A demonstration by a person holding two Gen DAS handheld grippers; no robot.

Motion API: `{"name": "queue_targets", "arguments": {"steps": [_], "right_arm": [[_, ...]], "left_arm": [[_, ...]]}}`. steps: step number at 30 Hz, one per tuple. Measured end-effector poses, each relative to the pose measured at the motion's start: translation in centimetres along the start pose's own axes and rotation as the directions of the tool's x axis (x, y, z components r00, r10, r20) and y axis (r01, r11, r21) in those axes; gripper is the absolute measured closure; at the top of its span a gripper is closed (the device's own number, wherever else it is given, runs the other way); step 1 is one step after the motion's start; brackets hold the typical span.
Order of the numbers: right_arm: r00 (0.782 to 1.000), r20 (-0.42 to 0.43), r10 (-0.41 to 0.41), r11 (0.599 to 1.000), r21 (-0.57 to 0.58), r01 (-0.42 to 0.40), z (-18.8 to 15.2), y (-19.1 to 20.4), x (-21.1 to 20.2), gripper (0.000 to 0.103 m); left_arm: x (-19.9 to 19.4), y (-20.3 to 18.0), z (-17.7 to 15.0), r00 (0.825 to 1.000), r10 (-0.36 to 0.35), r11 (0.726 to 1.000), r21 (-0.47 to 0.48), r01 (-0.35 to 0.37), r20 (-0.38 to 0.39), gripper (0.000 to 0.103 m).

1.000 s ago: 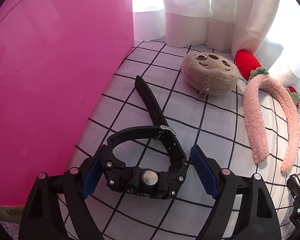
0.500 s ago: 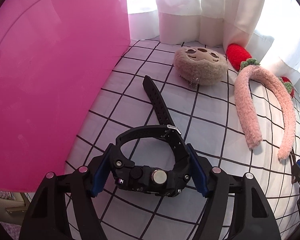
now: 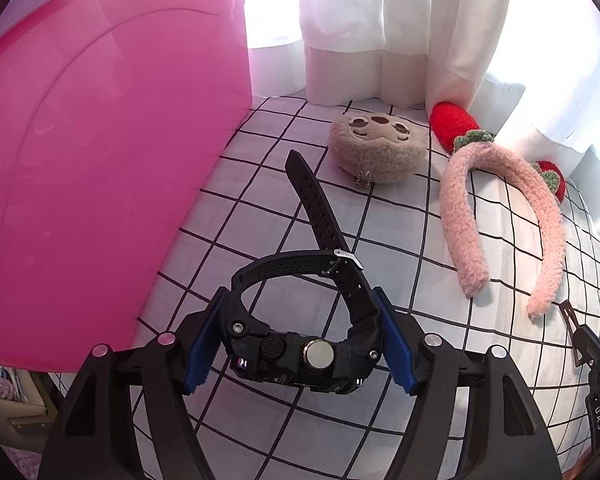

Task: Organize jewelry
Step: 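Close the left tool on the watch body while the right tool grips the hairpin, then drop the watch and hairpin into the pink tub with both tools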

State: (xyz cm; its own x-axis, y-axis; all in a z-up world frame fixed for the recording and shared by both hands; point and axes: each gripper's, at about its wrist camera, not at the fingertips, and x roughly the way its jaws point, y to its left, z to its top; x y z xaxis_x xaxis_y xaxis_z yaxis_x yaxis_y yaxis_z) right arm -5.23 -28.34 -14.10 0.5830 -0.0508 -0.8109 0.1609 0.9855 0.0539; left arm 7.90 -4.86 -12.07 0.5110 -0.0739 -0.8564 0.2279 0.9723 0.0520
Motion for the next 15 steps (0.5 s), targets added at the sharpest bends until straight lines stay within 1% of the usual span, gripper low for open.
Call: {"name": "queue_targets", "arguments": {"steps": [4, 8, 12, 15], "right_arm": [[1.0, 0.022, 0.002, 1.0, 0.003, -0.002, 0.5, 0.1, -1.1, 0.102], [0.999, 0.052, 0.0, 1.0, 0.013, -0.001, 1.3, 0.0, -2.6, 0.102], [0.996, 0.094, 0.0, 1.0, 0.011, -0.001, 2.5, 0.4, -4.6, 0.102], [0.991, 0.136, 0.006, 1.0, 0.001, -0.006, 4.0, 1.0, -6.4, 0.102]], "left_arm": [[-0.6, -0.4, 0.2, 1.0, -0.006, 1.0, 0.002, 0.006, 0.017, 0.035], [-2.1, -0.6, 0.3, 0.999, -0.014, 1.0, 0.013, 0.013, 0.041, 0.035], [-3.7, -0.8, 1.0, 0.998, -0.025, 1.0, 0.017, 0.024, 0.062, 0.035], [-5.5, -0.8, 1.7, 0.995, -0.038, 0.999, 0.02, 0.036, 0.093, 0.035]]}}
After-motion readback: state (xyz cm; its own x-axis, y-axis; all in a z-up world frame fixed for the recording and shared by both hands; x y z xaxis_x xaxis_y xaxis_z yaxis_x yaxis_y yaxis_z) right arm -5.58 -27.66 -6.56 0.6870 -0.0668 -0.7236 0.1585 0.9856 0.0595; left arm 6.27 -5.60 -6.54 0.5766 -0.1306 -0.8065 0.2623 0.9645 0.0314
